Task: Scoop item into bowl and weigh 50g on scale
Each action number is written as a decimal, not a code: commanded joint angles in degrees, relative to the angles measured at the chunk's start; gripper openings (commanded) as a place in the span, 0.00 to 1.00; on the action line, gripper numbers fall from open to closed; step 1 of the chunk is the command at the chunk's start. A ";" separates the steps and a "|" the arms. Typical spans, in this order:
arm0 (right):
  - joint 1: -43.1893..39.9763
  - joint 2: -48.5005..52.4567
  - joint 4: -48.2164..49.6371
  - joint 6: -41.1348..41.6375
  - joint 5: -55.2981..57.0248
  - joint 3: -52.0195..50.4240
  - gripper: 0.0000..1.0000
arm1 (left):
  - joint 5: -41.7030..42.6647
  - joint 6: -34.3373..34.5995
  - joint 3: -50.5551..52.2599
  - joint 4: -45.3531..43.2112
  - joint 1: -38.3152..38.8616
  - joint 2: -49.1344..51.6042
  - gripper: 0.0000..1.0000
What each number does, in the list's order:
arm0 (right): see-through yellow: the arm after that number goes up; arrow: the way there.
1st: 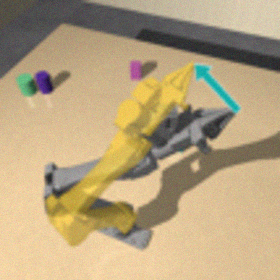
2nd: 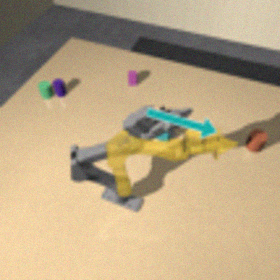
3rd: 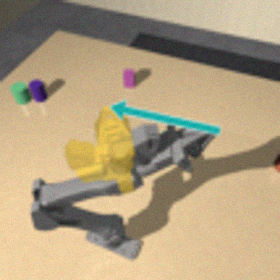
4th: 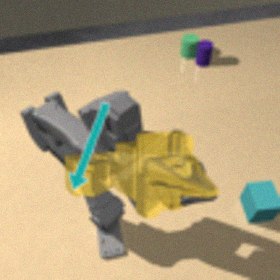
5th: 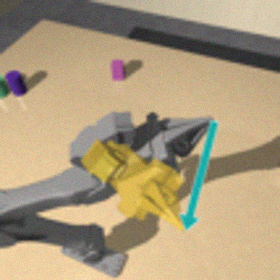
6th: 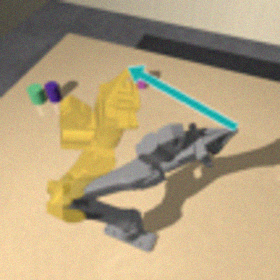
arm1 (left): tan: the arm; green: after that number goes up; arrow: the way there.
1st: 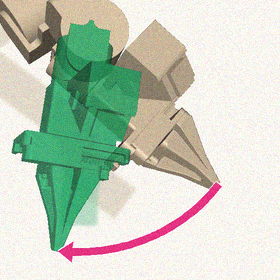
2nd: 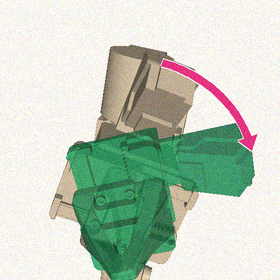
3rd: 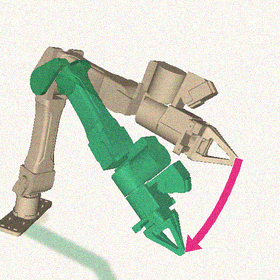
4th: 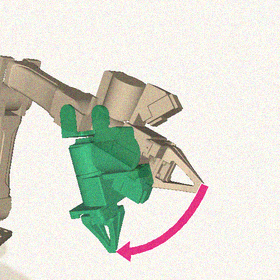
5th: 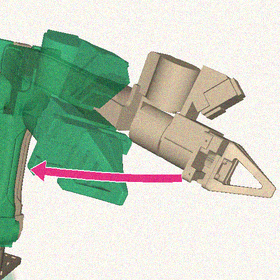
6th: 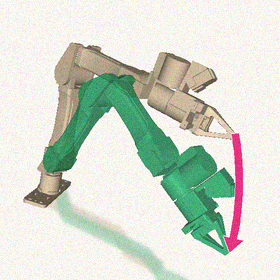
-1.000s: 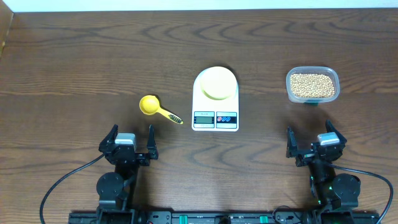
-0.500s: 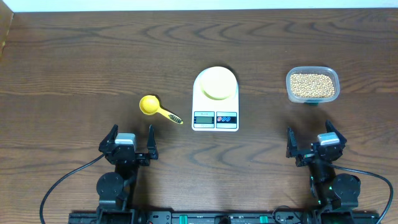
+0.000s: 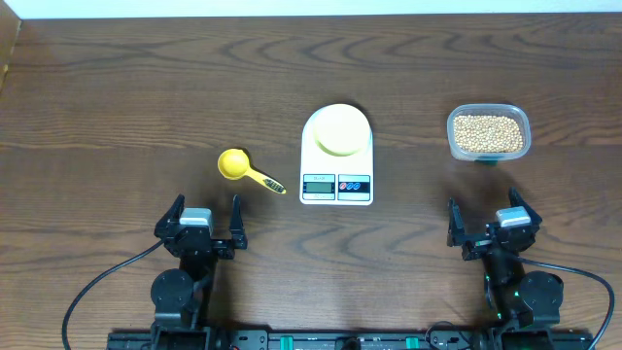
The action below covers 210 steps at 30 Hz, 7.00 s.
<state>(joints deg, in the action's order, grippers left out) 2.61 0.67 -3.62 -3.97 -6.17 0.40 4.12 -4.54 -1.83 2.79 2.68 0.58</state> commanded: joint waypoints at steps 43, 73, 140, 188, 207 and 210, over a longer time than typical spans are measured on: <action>0.26 -0.35 -0.28 0.70 0.24 -0.09 0.99 | 0.55 -0.76 1.60 0.92 -0.24 -0.24 0.98; 0.26 -0.35 -0.28 0.70 0.24 -0.09 0.99 | 0.57 -0.76 1.60 0.81 -0.24 -0.24 0.98; 0.26 -0.28 -0.26 0.70 0.24 -0.09 0.99 | -2.23 2.25 1.60 0.98 -0.26 -0.24 0.98; 0.26 -0.28 -0.26 0.70 0.24 -0.09 0.99 | 0.22 12.37 -49.68 43.71 -0.24 31.98 0.98; 0.26 -0.28 -0.26 0.70 0.24 -0.09 0.99 | 7.54 12.39 -53.44 48.76 -0.24 32.98 0.98; 0.26 -0.28 -0.26 0.70 0.24 -0.09 0.99 | 10.54 12.39 -53.44 49.24 -0.24 32.98 0.98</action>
<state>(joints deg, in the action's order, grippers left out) 2.61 0.67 -3.62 -3.97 -6.15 0.40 11.11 7.53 -54.37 51.75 2.68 33.34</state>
